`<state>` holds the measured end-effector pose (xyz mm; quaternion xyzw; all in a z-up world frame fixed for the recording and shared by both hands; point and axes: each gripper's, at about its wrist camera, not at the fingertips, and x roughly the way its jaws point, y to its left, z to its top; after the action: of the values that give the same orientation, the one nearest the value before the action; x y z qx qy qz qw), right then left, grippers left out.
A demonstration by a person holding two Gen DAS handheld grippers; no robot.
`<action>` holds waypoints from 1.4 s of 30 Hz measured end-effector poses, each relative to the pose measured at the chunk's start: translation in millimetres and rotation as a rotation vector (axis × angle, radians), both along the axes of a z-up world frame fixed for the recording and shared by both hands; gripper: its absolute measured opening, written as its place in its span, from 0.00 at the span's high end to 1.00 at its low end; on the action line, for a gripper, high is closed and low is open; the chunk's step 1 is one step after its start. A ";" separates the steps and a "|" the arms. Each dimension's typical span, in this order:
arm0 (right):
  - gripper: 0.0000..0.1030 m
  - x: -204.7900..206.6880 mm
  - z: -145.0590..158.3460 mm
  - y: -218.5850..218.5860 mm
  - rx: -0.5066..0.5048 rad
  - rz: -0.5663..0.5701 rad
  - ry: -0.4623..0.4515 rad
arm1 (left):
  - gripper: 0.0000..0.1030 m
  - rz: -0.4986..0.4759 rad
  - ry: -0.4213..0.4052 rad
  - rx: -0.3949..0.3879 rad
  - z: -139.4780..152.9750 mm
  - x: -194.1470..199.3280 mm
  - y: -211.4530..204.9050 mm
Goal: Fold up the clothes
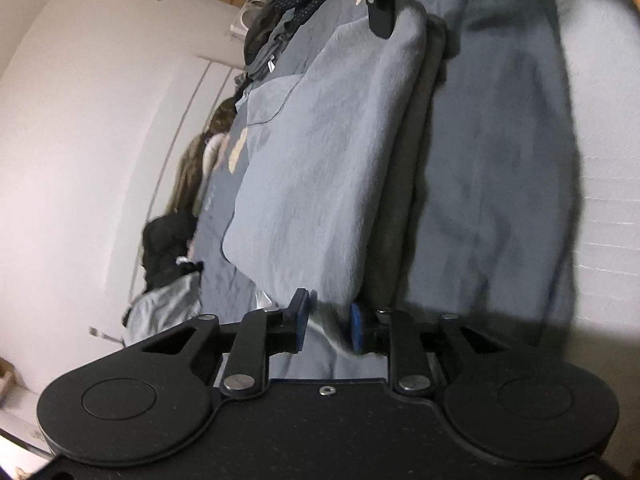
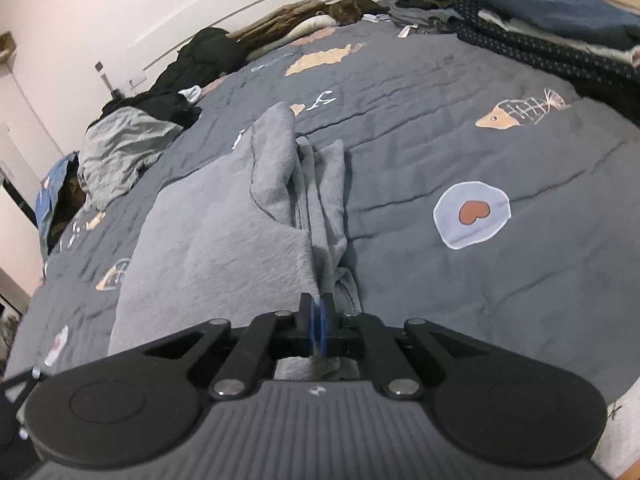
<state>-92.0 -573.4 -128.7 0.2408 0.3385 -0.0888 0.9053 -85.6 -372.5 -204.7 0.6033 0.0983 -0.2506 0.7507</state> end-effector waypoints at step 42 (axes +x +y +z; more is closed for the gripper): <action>0.53 167.1 14.9 -74.2 0.063 0.146 -0.163 | 0.54 0.382 0.746 -0.888 103.8 89.2 70.5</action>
<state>75.1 -647.6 -113.8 0.2505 0.2830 0.0079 0.9258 3.6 -302.1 -101.0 0.0759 0.3470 -0.3231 0.8772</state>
